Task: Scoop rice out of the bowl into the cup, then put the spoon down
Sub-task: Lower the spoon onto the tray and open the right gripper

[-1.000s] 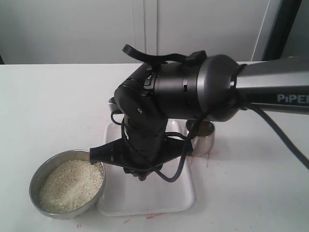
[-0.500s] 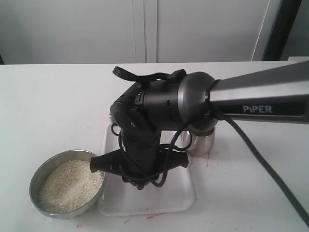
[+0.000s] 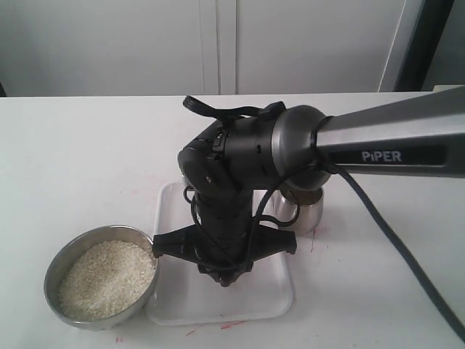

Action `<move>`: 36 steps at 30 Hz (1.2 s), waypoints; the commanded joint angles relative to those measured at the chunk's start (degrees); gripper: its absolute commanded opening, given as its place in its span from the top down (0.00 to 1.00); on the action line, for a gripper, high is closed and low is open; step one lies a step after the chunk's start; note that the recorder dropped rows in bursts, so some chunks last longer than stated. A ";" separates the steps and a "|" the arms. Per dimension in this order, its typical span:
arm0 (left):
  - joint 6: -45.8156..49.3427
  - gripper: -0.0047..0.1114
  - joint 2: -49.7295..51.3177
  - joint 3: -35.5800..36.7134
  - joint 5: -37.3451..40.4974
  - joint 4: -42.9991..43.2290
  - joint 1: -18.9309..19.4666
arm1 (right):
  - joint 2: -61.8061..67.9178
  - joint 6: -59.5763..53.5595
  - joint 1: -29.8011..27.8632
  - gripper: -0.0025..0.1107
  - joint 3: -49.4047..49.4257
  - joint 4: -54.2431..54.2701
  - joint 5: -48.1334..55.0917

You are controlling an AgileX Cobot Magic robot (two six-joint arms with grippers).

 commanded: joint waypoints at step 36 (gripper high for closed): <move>-0.08 0.84 0.05 -0.36 -0.34 -0.50 -0.16 | 0.39 -2.18 -0.58 0.71 -0.39 -0.08 -6.42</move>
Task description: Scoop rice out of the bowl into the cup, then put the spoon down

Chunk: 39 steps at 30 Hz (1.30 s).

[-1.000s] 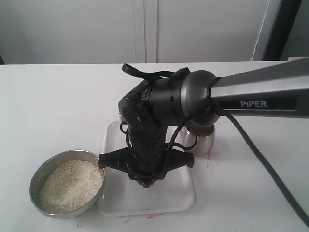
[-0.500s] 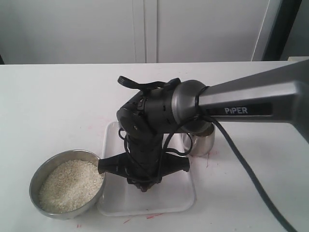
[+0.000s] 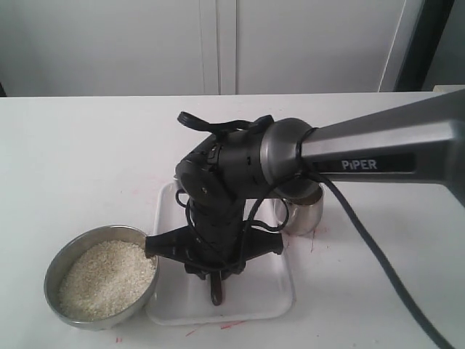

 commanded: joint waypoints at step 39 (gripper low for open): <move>-0.08 0.84 0.05 -0.36 -0.34 -0.50 -0.16 | -43.91 -23.57 10.87 0.98 20.03 -0.65 15.00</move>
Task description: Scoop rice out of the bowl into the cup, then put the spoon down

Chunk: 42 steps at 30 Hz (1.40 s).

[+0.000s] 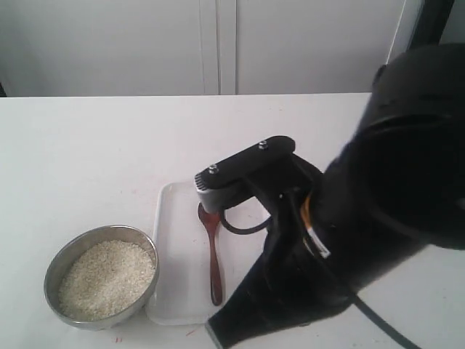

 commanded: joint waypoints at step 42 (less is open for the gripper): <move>-0.08 0.84 0.05 -0.36 -0.34 -0.50 -0.16 | -29.39 -0.70 2.83 0.98 15.81 -11.65 -20.12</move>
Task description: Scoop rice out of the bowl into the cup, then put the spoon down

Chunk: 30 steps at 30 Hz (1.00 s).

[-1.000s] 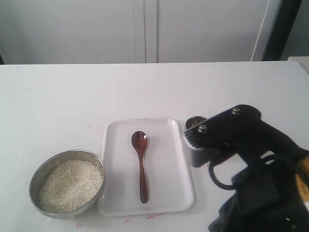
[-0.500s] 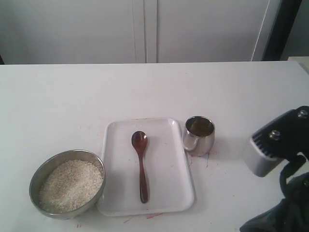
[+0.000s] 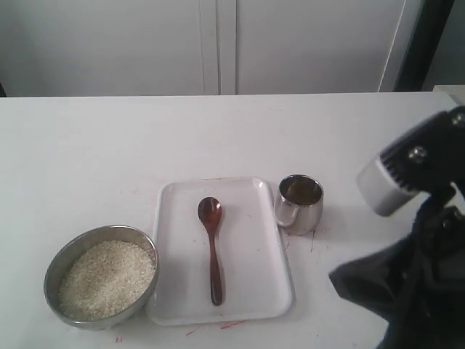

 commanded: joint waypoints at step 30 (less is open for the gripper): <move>-0.08 0.84 0.05 -0.36 -0.34 -0.50 -0.16 | -19.75 0.90 -30.49 0.98 27.41 -6.41 -52.68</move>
